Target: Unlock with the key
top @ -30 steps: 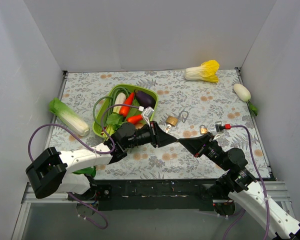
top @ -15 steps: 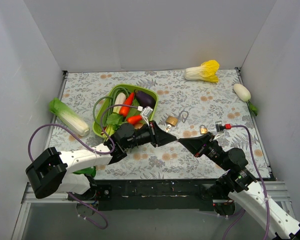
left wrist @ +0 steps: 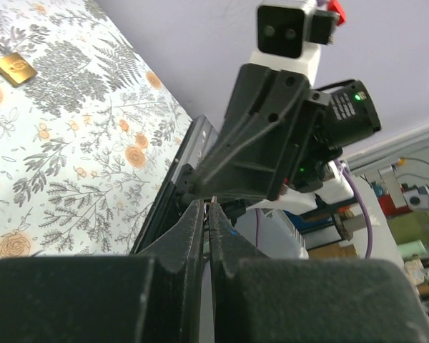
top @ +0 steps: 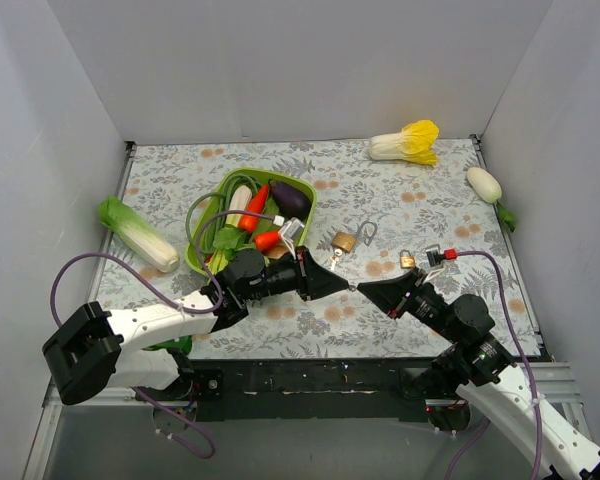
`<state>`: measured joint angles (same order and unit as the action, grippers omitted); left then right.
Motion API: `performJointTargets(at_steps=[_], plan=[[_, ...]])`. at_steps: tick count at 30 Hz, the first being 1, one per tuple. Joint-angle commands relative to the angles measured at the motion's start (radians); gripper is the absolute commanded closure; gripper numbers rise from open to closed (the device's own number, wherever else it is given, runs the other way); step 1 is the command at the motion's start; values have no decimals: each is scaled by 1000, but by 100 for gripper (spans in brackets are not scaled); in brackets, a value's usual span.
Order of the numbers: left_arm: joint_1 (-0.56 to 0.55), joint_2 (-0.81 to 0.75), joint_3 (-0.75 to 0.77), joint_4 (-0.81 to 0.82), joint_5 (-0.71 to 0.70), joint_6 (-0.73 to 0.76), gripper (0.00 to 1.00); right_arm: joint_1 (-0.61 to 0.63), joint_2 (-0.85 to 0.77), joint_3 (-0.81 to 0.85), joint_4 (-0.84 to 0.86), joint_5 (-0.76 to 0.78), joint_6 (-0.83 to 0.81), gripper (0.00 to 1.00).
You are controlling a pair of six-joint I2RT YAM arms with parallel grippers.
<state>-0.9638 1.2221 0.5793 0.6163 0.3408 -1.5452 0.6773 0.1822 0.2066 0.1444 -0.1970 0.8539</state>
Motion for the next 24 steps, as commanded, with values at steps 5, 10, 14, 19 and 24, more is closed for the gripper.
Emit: performJointTargets(at_steps=[5, 10, 14, 19, 24], plan=[[-3, -41, 11, -30, 193, 140, 100, 1, 5, 92, -55, -65, -85, 69], [-4, -12, 88, -248, 314, 302, 100, 1, 33, 138, -86, -163, -127, 63], [-3, -35, 103, -323, 305, 356, 100, 1, 40, 152, -106, -250, -151, 60], [-3, -33, 109, -316, 317, 361, 100, 1, 154, 137, -114, -386, -170, 59], [-3, -24, 122, -326, 323, 369, 100, 1, 163, 146, -134, -392, -194, 60]])
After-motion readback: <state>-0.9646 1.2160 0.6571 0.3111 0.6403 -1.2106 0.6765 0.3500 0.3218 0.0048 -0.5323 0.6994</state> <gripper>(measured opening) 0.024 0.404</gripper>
